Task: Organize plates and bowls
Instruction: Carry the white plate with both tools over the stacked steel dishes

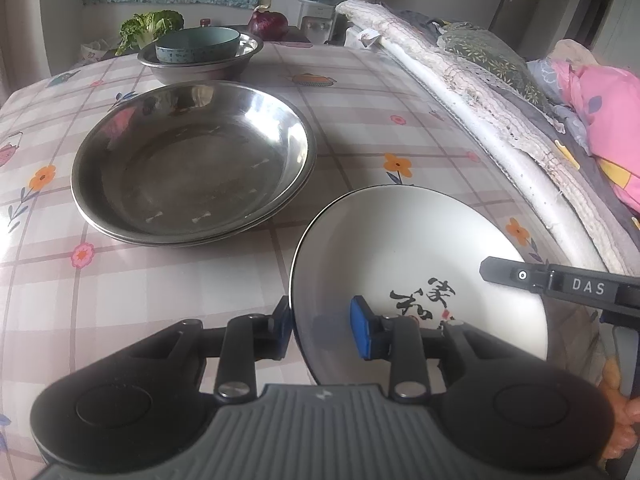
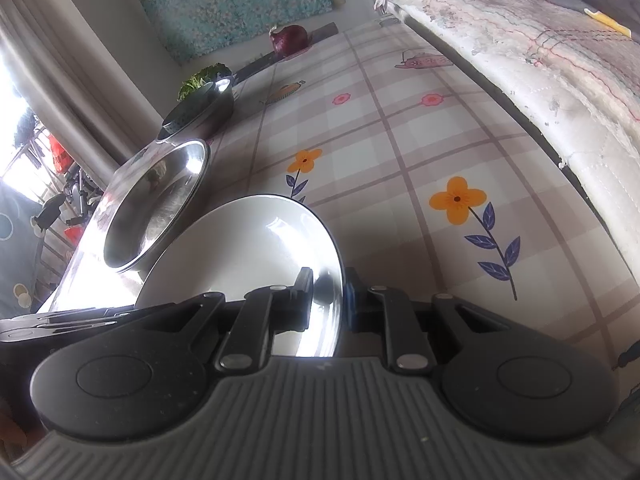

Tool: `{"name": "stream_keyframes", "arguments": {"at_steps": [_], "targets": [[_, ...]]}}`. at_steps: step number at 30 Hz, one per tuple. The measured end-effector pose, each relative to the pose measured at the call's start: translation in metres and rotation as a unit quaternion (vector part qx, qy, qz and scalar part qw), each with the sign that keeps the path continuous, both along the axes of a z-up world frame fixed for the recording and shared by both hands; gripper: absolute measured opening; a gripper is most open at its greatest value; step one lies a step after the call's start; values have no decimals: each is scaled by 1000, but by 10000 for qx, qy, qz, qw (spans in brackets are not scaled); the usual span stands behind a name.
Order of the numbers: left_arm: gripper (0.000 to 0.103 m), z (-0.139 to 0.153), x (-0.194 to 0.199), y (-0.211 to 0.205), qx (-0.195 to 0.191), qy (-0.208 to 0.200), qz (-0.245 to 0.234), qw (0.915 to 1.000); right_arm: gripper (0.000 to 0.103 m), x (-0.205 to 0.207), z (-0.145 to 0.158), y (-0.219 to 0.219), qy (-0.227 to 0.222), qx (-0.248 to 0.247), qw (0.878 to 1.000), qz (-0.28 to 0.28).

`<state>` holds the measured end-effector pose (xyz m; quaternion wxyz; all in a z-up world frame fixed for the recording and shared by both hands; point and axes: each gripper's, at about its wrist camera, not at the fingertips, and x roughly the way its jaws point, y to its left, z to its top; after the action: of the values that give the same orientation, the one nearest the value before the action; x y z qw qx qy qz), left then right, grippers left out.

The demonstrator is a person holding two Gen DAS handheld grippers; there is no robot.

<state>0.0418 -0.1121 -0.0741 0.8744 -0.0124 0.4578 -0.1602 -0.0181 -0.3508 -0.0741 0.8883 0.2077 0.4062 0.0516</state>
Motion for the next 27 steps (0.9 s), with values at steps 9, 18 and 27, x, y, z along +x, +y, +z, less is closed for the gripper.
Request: {"name": "stream_keyframes", "arguments": {"at_steps": [9,18,27], "targets": [[31,1,-2,-6,262,-92,-14,9996,15,5,0,2,-8,15,10000,45],[32,-2,0,-11,433,-142,-8,9990,14,2,-1,1,-57,-34,9999,133],[34,-2,-1,-13,449,-105,-26,9989,14,-5,-1,1,6,-29,9998,195]]}}
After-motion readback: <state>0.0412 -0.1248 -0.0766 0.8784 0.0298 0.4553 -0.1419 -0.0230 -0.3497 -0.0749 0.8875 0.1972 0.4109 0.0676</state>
